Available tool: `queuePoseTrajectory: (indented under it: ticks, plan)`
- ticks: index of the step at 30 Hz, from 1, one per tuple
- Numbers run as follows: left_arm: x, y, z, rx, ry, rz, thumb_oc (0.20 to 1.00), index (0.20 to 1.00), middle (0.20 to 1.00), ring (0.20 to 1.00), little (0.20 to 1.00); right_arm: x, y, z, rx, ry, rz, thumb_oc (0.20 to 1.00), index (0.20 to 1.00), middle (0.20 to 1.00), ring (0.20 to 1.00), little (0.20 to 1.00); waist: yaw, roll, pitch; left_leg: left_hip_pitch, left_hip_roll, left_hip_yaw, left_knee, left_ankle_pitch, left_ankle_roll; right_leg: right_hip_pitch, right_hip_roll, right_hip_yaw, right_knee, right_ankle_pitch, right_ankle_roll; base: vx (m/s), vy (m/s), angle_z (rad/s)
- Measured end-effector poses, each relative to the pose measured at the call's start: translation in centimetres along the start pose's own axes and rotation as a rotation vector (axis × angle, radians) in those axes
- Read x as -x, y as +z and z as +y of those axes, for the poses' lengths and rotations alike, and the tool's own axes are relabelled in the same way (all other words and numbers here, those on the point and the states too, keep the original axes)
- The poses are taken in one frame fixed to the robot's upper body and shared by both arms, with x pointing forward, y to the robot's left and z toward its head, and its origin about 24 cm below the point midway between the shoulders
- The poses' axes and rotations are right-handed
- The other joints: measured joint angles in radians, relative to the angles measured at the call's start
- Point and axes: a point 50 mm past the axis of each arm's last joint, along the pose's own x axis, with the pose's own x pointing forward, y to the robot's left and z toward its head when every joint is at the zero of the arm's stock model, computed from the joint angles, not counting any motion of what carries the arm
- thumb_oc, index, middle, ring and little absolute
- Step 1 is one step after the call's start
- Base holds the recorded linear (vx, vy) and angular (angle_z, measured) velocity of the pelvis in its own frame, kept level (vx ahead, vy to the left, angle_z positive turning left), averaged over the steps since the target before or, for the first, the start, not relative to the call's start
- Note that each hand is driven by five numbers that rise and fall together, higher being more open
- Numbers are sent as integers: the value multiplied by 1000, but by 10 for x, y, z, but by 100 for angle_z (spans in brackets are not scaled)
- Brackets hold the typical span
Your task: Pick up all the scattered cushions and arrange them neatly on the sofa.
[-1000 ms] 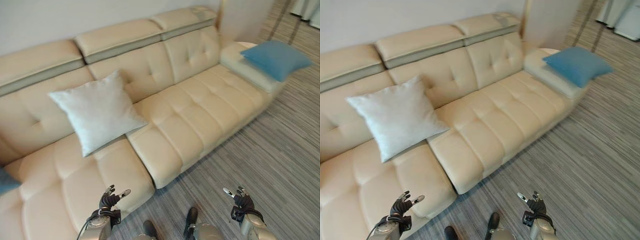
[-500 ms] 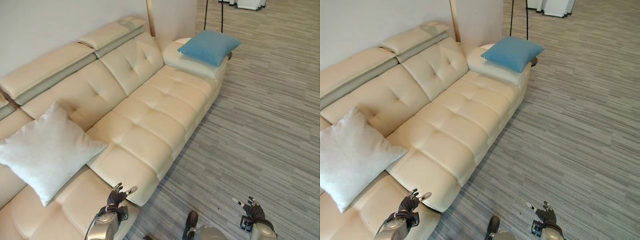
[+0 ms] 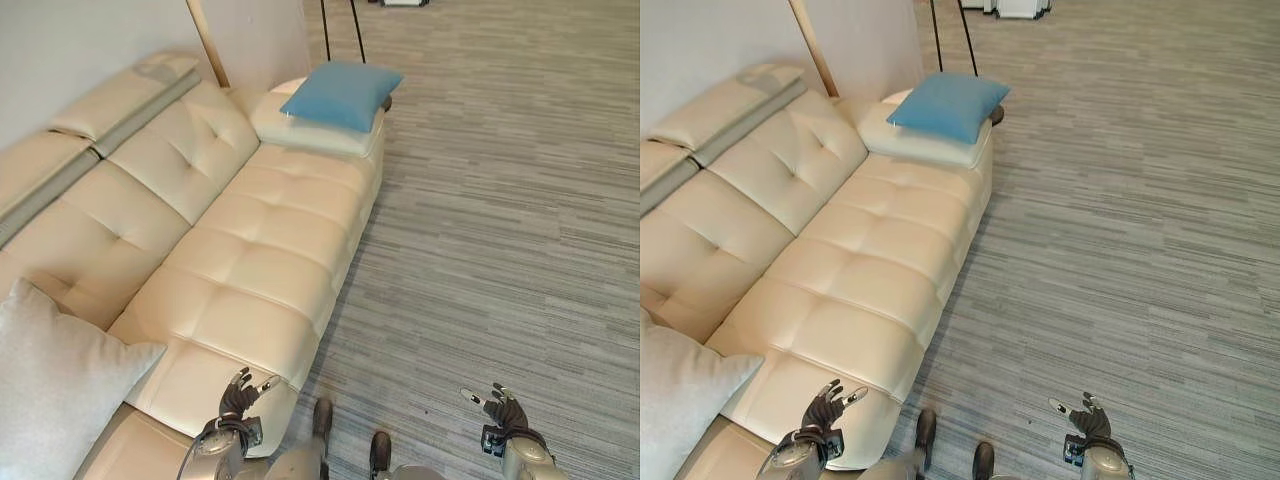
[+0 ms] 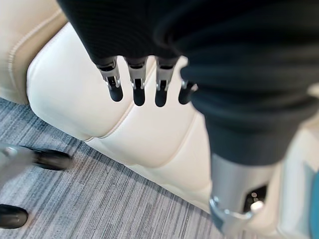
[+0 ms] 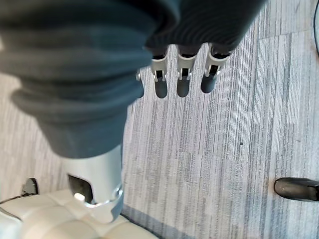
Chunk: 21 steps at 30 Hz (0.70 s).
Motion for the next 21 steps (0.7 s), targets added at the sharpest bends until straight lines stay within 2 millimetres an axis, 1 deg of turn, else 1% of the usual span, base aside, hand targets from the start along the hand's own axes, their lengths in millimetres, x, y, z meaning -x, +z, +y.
queuePoseTrajectory:
  ticks: [1, 2, 3, 4, 5, 6, 7, 8, 9, 10, 11, 12, 13, 14, 15, 16, 17, 18, 19, 20, 21]
  plan:
    - [1, -3, 1, -1, 4, 11, 1000, 1000, 1000, 1000, 1000, 0, 1, 0, 3, 0, -3, 1000, 1000, 1000, 1000, 1000, 10, 7, 3, -1, -1, -2, 1, 0, -1, 4, 1, 16, 0, -6, 7, 410, 164, -59]
    - [3, -7, 3, 3, 10, 20, 1000, 1000, 1000, 1000, 1000, -1, 2, 1, 0, 1, -7, 1000, 1000, 1000, 1000, 1000, 28, 11, 3, 12, 0, -10, 1, -1, 6, 7, 0, 61, 0, -16, 20, 575, 240, -81]
    - [4, -10, 5, 4, 18, 31, 1000, 1000, 1000, 1000, 1000, -1, 2, 2, -2, 5, -7, 1000, 1000, 1000, 1000, 1000, 35, 15, 2, 35, 1, -12, -1, -5, 6, 15, -2, 77, 0, -21, 34, 456, 211, -70]
    - [5, -11, 5, 2, 19, 33, 1000, 1000, 1000, 1000, 1000, -1, 6, 4, -3, 13, -20, 1000, 1000, 1000, 1000, 1000, 20, 33, 6, 59, 0, -2, -1, 26, 35, 40, -7, 75, 1, -39, 63, 435, 196, -31]
    - [6, -12, 5, 1, 20, 34, 1000, 1000, 1000, 1000, 1000, 0, 3, 3, -2, 13, -14, 1000, 1000, 1000, 1000, 1000, 14, 34, 9, 70, -8, 5, 0, 41, 51, 53, -19, 71, 2, -50, 77, 395, 183, -10]
    - [4, -2, 3, -2, 9, 1, 1000, 1000, 1000, 1000, 1000, 2, -2, 3, -3, 14, 0, 1000, 1000, 1000, 1000, 1000, 11, 23, 7, 89, -27, 28, 1, 63, 80, 65, -43, 83, 3, -73, 95, 235, 111, -17]
    - [5, -2, 4, -3, 10, -3, 1000, 1000, 1000, 1000, 1000, 2, -4, 4, -4, 17, 7, 1000, 1000, 1000, 1000, 1000, 17, 17, 2, 95, -33, 41, 1, 64, 80, 62, -55, 92, 15, -85, 106, 256, 140, -35]
    - [4, 4, 4, -6, 6, -25, 1000, 1000, 1000, 1000, 1000, 3, -5, 7, -10, 25, 8, 1000, 1000, 1000, 1000, 1000, 21, 7, 2, 103, -43, 58, 1, 63, 82, 60, -73, 91, 31, -98, 114, 226, 133, -45]
    - [3, 8, 7, -22, 11, -37, 1000, 1000, 1000, 1000, 1000, 4, -6, 13, -22, 39, 11, 1000, 1000, 1000, 1000, 1000, 15, -4, -5, 115, -61, 80, 1, 61, 137, 52, -95, 92, 89, -112, 145, 311, 195, -39]
    - [1, 11, 9, -30, 14, -40, 1000, 1000, 1000, 1000, 1000, 4, -6, 16, -22, 50, 10, 1000, 1000, 1000, 1000, 1000, 13, -7, -3, 127, -68, 81, 1, 47, 157, 26, -106, 93, 155, -141, 160, 283, 239, -37]
    - [1, 15, 12, -41, 17, -56, 1000, 1000, 1000, 1000, 1000, 5, -6, 20, -29, 64, 10, 1000, 1000, 1000, 1000, 1000, 10, -12, -8, 152, -74, 101, 2, 57, 206, -27, -123, 86, 286, -197, 189, 240, 234, -52]
    - [1, 21, 15, -54, 22, -76, 1000, 1000, 1000, 1000, 1000, 5, -3, 25, -28, 80, 4, 1000, 1000, 1000, 1000, 1000, 11, -23, -6, 171, -76, 128, 2, 44, 225, -107, -141, 90, 468, -219, 219, 244, 223, -56]
    - [2, 21, 18, -62, 25, -76, 1000, 1000, 1000, 1000, 1000, 4, 2, 28, -28, 88, -12, 1000, 1000, 1000, 1000, 1000, 14, -20, -5, 178, -71, 147, 2, 48, 227, -155, -153, 81, 576, -240, 230, 139, 104, -54]
    - [1, 25, 20, -72, 28, -86, 1000, 1000, 1000, 1000, 1000, 4, 4, 28, -31, 91, -21, 1000, 1000, 1000, 1000, 1000, -3, -24, -3, 200, -74, 152, 3, 33, 246, -218, -182, 45, 697, -251, 239, 185, 106, -27]
    - [0, 26, 22, -79, 33, -90, 1000, 1000, 1000, 1000, 1000, 4, 4, 30, -36, 92, -19, 1000, 1000, 1000, 1000, 1000, -2, -30, -1, 217, -79, 158, 3, 31, 247, -230, -206, 16, 735, -252, 239, 175, 80, -12]
    - [-1, 30, 21, -83, 29, -100, 1000, 1000, 1000, 1000, 1000, 5, 1, 28, -34, 90, -9, 1000, 1000, 1000, 1000, 1000, -11, -36, -2, 243, -77, 158, 3, 23, 252, -243, -218, 3, 729, -252, 239, 293, 97, -22]
    - [-1, 33, 22, -85, 30, -109, 1000, 1000, 1000, 1000, 1000, 5, 0, 29, -37, 89, -6, 1000, 1000, 1000, 1000, 1000, -4, -36, -1, 261, -66, 175, 4, -8, 257, -261, -236, -44, 725, -254, 232, 262, 41, -27]
    - [-2, 35, 23, -89, 33, -114, 1000, 1000, 1000, 1000, 1000, 5, 0, 31, -38, 96, -3, 1000, 1000, 1000, 1000, 1000, -4, -37, 3, 269, -67, 193, 4, -11, 252, -282, -245, -53, 692, -253, 232, 253, 2, -52]
    - [-3, 36, 23, -91, 33, -116, 1000, 1000, 1000, 1000, 1000, 4, 2, 32, -41, 99, -8, 1000, 1000, 1000, 1000, 1000, -2, -33, 9, 280, -56, 216, 4, -28, 244, -296, -244, -92, 597, -248, 229, 208, -41, -51]
    - [-3, 35, 24, -91, 35, -111, 1000, 1000, 1000, 1000, 1000, 4, 4, 33, -42, 101, -12, 1000, 1000, 1000, 1000, 1000, -2, -32, 9, 280, -52, 225, 4, -29, 242, -307, -241, -108, 533, -229, 222, 252, -84, -53]
    - [-3, 35, 23, -91, 33, -112, 1000, 1000, 1000, 1000, 1000, 4, 5, 33, -44, 100, -18, 1000, 1000, 1000, 1000, 1000, -9, -28, 12, 283, -48, 239, 4, -34, 235, -332, -230, -106, 461, -192, 214, 180, -72, -48]
